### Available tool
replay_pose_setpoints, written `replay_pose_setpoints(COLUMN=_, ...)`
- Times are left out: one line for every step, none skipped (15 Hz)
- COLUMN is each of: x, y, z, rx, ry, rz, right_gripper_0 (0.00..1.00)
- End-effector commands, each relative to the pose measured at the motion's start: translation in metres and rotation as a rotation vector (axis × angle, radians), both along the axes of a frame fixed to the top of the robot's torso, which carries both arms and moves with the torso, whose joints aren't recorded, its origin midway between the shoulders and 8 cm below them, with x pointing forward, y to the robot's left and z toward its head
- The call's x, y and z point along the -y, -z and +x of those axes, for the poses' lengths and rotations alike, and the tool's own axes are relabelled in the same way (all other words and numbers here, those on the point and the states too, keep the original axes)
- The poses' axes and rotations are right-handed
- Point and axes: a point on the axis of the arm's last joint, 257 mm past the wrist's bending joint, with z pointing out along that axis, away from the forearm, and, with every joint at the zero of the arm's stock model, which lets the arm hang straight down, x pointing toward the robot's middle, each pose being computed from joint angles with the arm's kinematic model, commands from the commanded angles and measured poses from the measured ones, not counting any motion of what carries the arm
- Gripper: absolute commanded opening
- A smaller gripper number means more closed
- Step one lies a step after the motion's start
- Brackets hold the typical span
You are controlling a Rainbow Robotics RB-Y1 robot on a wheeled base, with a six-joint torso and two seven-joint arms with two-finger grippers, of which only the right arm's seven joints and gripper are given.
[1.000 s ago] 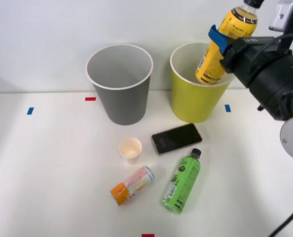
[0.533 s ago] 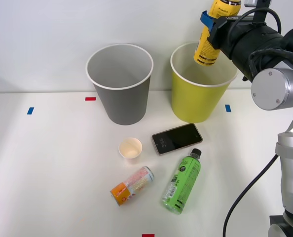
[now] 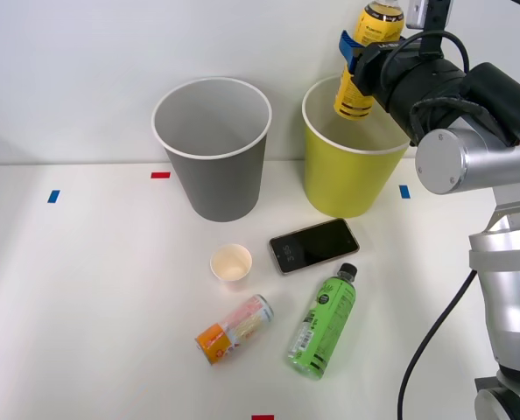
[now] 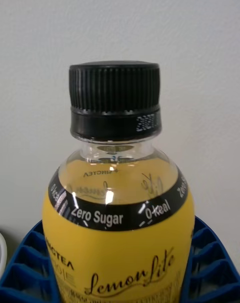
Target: Put cans in the gray bin, plastic bottles in the light green bin
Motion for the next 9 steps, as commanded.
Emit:
replay_pose_setpoints(x=0.002, y=-0.001, z=-0.001, rx=0.006, ry=0.0, rz=-0.031, right_gripper_0=1.0)
replay_pose_setpoints(x=0.004, y=-0.006, z=-0.004, rx=0.017, ry=-0.005, rz=-0.036, right_gripper_0=1.0)
replay_pose_setpoints(x=0.007, y=-0.007, z=-0.008, rx=0.024, ry=-0.008, rz=-0.049, right_gripper_0=1.0)
replay_pose_setpoints(x=0.009, y=-0.009, z=-0.016, rx=0.037, ry=-0.012, rz=-0.061, right_gripper_0=1.0)
replay_pose_setpoints(x=0.016, y=-0.008, z=-0.03, rx=0.052, ry=-0.011, rz=-0.088, right_gripper_0=1.0)
replay_pose_setpoints(x=0.017, y=-0.004, z=-0.042, rx=0.057, ry=-0.018, rz=-0.104, right_gripper_0=1.0)
replay_pose_setpoints(x=0.022, y=-0.001, z=-0.056, rx=0.063, ry=-0.021, rz=-0.125, right_gripper_0=1.0)
replay_pose_setpoints(x=0.027, y=0.006, z=-0.075, rx=0.064, ry=-0.025, rz=-0.139, right_gripper_0=1.0)
replay_pose_setpoints(x=0.03, y=0.009, z=-0.088, rx=0.065, ry=-0.027, rz=-0.147, right_gripper_0=1.0)
